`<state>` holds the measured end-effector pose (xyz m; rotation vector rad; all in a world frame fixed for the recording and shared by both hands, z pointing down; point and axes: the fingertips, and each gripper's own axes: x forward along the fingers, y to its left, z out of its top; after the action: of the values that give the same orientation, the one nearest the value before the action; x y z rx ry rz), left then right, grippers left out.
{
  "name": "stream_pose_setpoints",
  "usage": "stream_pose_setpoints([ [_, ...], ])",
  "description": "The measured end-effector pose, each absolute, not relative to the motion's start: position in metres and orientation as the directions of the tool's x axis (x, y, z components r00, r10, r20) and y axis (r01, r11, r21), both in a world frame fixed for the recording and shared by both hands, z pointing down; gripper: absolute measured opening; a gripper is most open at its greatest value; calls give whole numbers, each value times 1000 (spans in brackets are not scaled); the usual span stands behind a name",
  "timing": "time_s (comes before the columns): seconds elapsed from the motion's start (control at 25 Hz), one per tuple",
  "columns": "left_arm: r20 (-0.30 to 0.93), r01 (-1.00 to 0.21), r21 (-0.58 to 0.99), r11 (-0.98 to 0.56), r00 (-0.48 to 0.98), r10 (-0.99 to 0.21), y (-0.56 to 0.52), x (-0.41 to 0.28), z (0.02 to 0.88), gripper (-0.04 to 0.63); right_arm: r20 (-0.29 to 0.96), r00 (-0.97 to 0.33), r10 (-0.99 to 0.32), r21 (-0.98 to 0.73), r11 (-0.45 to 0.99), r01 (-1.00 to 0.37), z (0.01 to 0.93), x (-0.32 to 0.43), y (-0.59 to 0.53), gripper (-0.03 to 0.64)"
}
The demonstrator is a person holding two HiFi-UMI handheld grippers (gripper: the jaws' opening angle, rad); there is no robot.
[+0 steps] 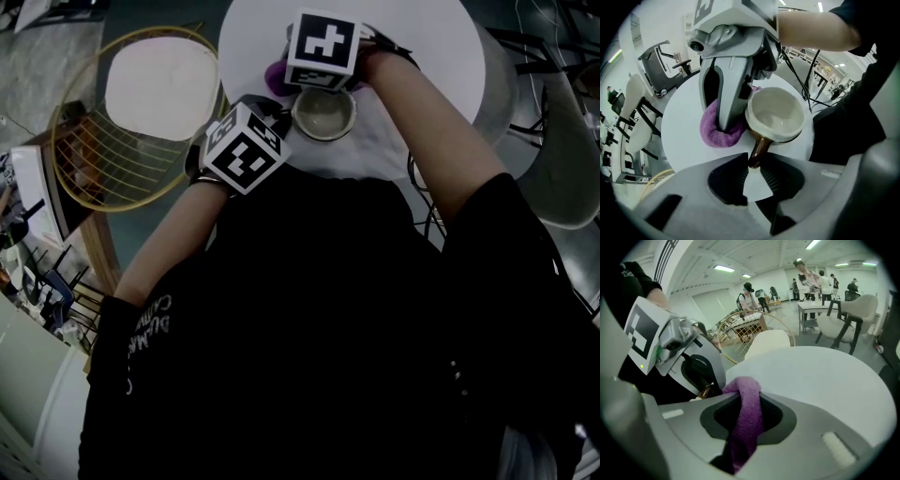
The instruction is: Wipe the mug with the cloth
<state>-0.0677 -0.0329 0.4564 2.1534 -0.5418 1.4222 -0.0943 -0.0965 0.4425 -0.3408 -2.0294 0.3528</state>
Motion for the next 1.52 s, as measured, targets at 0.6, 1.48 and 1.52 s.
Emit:
stream_pose_setpoints([
  [0.6,924,-636,229,-737,380,-41,-35,-73,455,81,717,-669,195,-371,920,-129,441,-76,-129,83],
  [1.48,926,-625,249,-740,378,-8,-38,-79,458,80,628,-756,-186,-477,675,-562,436,-13,-158,84],
  [1.52,925,-626,253,-738,380,-5,-39,-80,457,80,623,-756,-201,-491,652,-578,434,-11,-158,84],
])
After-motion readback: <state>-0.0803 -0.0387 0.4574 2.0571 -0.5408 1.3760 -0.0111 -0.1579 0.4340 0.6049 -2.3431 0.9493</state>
